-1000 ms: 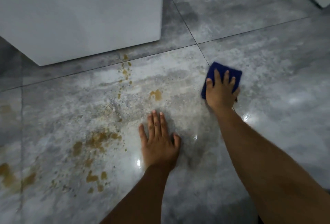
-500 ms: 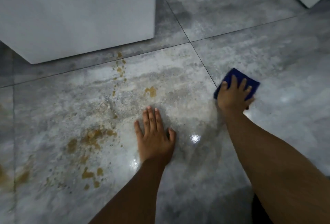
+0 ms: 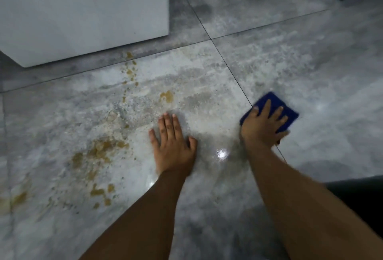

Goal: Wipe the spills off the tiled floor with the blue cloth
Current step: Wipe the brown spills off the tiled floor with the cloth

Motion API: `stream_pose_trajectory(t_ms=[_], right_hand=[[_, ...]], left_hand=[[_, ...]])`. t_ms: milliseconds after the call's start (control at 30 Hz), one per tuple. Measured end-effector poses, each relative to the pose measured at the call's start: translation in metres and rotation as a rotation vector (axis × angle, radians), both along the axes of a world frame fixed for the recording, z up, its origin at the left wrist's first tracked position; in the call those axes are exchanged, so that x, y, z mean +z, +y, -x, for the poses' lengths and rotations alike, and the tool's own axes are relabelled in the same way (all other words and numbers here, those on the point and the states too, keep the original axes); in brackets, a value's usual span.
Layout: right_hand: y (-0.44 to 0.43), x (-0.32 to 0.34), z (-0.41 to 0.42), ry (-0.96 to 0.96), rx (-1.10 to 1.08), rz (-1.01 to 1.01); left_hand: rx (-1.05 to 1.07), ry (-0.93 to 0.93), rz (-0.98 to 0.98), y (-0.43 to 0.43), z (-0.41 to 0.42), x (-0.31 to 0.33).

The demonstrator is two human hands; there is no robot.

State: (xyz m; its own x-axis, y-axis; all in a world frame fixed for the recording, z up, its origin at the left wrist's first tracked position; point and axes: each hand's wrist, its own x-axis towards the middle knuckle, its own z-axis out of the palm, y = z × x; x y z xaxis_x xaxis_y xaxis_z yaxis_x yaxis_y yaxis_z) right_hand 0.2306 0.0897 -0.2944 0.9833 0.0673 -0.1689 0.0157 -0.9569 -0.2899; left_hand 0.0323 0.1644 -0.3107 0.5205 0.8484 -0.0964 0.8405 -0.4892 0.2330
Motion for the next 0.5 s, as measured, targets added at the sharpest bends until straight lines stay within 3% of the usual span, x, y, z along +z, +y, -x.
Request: stream_pose_trajectory(t_ms=[133,267,334,434,500], right_hand=[[-0.055,-0.004,0.119,-0.014,0.213,0.086],[-0.055,0.001,0.102,0.006,0.546,0.128],[-0.053,0.005,0.081,-0.003,0.541,0.125],[-0.055,0.009,0.095,-0.018,0.239,0.149],[-0.052,0.013,0.14,0.038,0.303,0.157]], left_hand=[[-0.014,0.022,0.07,0.0,-0.001,0.007],[-0.058,-0.023,0.15,0.008,0.008,0.02],[-0.009,-0.098,0.138,-0.002,0.025,0.024],[0.013,-0.08,0.074,-0.031,0.056,0.021],[-0.002,-0.058,0.069,-0.045,0.08,0.017]])
